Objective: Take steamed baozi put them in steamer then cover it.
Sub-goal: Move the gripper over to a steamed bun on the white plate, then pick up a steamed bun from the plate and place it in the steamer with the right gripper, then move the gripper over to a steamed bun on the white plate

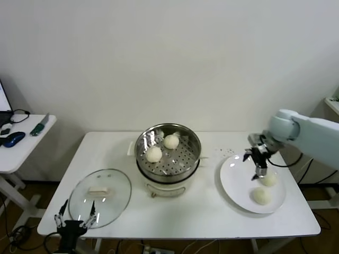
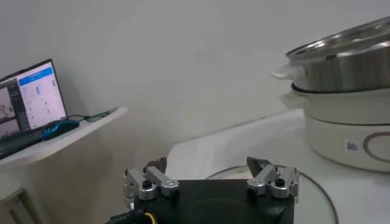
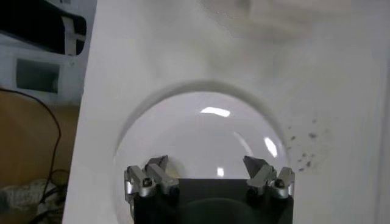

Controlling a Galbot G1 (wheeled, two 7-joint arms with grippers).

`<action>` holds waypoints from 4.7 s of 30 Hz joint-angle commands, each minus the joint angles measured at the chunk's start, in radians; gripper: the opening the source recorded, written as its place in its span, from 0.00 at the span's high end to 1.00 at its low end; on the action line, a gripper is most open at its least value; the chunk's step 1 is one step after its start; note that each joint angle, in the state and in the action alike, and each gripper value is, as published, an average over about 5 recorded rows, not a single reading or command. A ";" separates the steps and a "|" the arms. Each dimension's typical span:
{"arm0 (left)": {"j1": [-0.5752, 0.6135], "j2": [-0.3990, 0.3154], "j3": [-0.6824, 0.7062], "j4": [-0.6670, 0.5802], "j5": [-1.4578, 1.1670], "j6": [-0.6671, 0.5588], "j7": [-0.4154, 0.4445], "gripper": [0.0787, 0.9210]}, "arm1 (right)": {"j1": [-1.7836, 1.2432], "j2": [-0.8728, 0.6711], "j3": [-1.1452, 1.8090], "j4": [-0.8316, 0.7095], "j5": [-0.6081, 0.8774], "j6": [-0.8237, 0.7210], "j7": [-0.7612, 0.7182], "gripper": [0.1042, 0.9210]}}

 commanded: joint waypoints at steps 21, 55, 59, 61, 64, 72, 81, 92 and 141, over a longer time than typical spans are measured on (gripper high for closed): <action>0.002 -0.016 -0.002 0.019 0.031 0.007 -0.003 0.12 | -0.365 0.032 0.269 -0.160 -0.210 0.047 -0.005 0.12; 0.031 -0.013 0.014 0.010 0.056 -0.003 -0.003 0.12 | 0.436 0.421 -0.068 -0.154 -0.277 0.658 -0.137 0.31; 0.033 -0.013 0.016 0.012 0.056 -0.004 -0.003 0.12 | 0.437 0.519 -0.046 -0.124 -0.260 0.683 -0.140 0.30; 0.035 -0.013 0.016 0.013 0.056 -0.005 -0.003 0.12 | 0.428 0.568 -0.038 -0.105 -0.250 0.688 -0.141 0.30; 0.041 -0.012 0.016 0.014 0.054 -0.008 -0.003 0.12 | 0.401 0.646 -0.026 -0.087 -0.247 0.697 -0.145 0.30; 0.055 -0.006 0.007 0.018 0.041 -0.019 -0.004 0.12 | 0.278 0.805 -0.005 -0.105 -0.290 0.728 -0.153 0.29; 0.056 0.002 0.004 0.014 0.034 -0.020 -0.004 0.12 | 0.153 0.878 -0.033 -0.137 -0.343 0.750 -0.151 0.28; 0.057 0.010 0.005 0.039 0.023 -0.029 -0.004 0.12 | 0.100 0.888 -0.051 -0.149 -0.355 0.752 -0.146 0.28; 0.047 0.018 0.014 0.034 0.042 -0.019 -0.003 0.12 | -0.078 -0.056 0.125 -0.152 -0.103 0.085 -0.009 0.12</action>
